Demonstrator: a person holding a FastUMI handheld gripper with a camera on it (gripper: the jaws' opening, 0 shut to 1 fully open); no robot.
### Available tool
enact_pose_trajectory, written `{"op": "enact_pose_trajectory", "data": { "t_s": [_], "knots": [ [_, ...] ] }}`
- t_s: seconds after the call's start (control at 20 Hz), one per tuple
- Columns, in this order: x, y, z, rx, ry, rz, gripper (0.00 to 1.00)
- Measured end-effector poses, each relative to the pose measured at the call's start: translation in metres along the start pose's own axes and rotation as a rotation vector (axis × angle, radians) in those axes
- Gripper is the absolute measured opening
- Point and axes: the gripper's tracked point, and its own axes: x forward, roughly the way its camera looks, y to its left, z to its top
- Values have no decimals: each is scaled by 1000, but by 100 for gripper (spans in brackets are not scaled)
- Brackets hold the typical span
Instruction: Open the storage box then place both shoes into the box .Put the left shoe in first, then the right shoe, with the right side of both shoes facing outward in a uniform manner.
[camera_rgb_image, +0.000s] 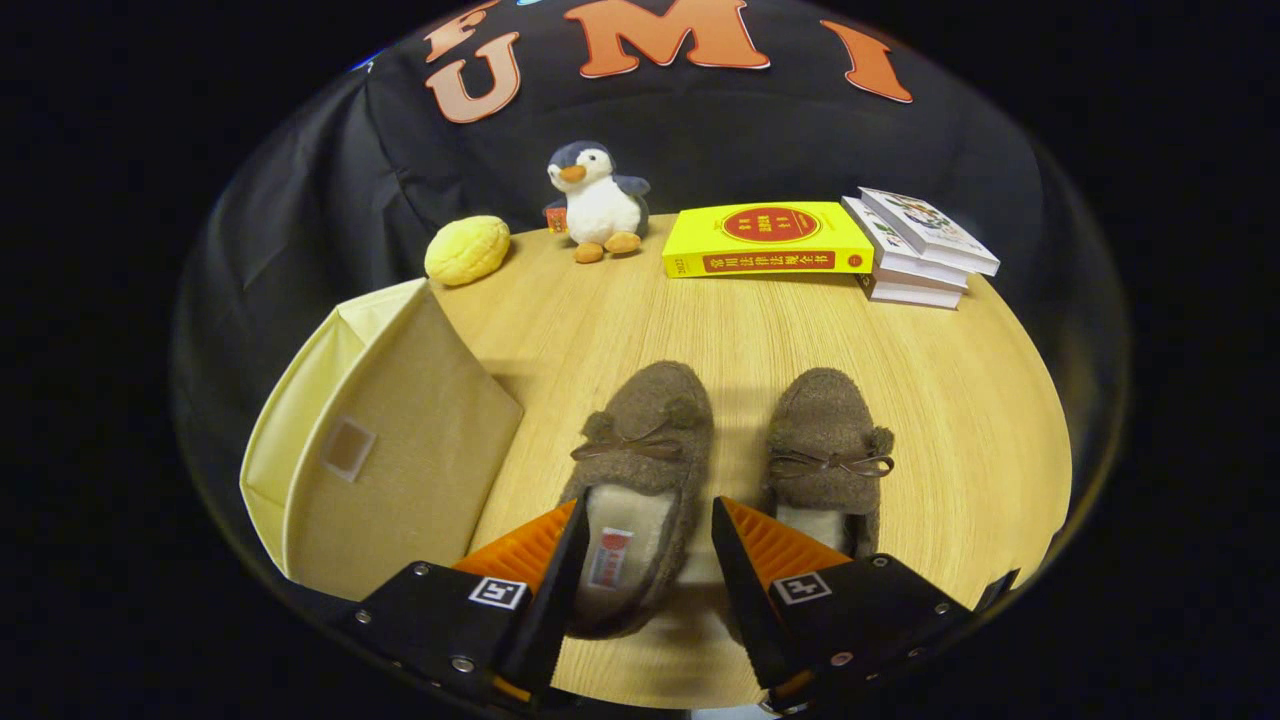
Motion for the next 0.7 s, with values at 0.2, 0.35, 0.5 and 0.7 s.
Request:
{"op": "enact_pose_trajectory", "data": {
  "t_s": [0.2,0.35,0.5,0.7],
  "knots": [
    [28,-15,5,-24,-23,-51,63],
    [44,-17,5,-28,-33,-93,53],
    [60,-16,3,-58,-37,-131,38],
    [66,-18,6,15,-48,-120,14]
  ]
}}
